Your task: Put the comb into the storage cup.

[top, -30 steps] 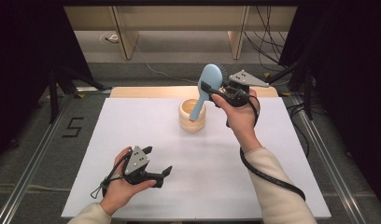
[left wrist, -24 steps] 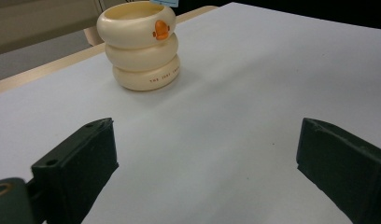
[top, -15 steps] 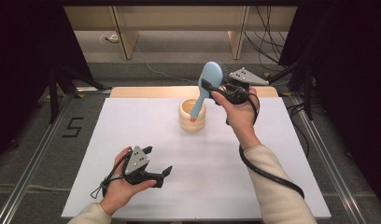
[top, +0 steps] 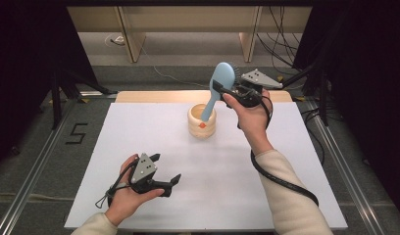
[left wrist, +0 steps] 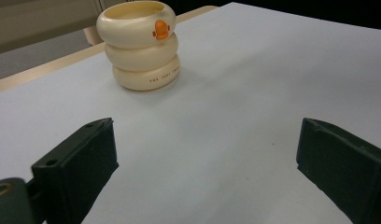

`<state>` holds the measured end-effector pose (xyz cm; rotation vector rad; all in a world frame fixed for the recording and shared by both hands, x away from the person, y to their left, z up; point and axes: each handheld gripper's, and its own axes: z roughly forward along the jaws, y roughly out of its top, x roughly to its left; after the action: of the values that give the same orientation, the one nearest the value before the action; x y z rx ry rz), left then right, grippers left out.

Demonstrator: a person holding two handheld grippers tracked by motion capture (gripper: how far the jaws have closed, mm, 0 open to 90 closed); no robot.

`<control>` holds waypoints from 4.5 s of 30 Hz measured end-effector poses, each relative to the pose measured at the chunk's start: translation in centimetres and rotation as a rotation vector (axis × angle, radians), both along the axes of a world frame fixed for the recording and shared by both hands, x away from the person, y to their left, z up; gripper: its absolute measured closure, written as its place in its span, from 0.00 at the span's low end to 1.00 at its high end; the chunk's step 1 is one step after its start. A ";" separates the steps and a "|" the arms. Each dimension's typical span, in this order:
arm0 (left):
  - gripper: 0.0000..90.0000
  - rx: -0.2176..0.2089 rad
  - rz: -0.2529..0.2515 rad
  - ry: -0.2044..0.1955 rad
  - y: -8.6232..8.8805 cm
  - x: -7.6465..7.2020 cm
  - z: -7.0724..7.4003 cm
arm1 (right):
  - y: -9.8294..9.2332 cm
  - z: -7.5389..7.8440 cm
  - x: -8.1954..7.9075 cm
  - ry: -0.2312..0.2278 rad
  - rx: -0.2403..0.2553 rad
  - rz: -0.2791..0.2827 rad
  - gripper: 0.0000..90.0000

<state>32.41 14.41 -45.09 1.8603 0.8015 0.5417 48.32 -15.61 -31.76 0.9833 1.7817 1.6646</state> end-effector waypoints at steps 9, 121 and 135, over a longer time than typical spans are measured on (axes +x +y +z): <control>0.05 -0.001 -0.001 0.000 0.0 0.0 0.0 | 0.1 0.2 0.2 -0.004 -0.004 -0.008 0.56; 0.05 -0.002 -0.010 0.009 -0.1 0.0 -0.1 | 2.4 -2.0 3.6 0.036 -0.045 -0.069 0.56; 0.05 -0.003 -0.009 0.009 -0.1 0.0 -0.1 | 2.5 -2.3 3.9 0.041 -0.055 -0.074 0.56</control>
<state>32.41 14.30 -45.18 1.8636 0.7989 0.5263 52.27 -13.08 -34.08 1.0528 1.7856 1.5533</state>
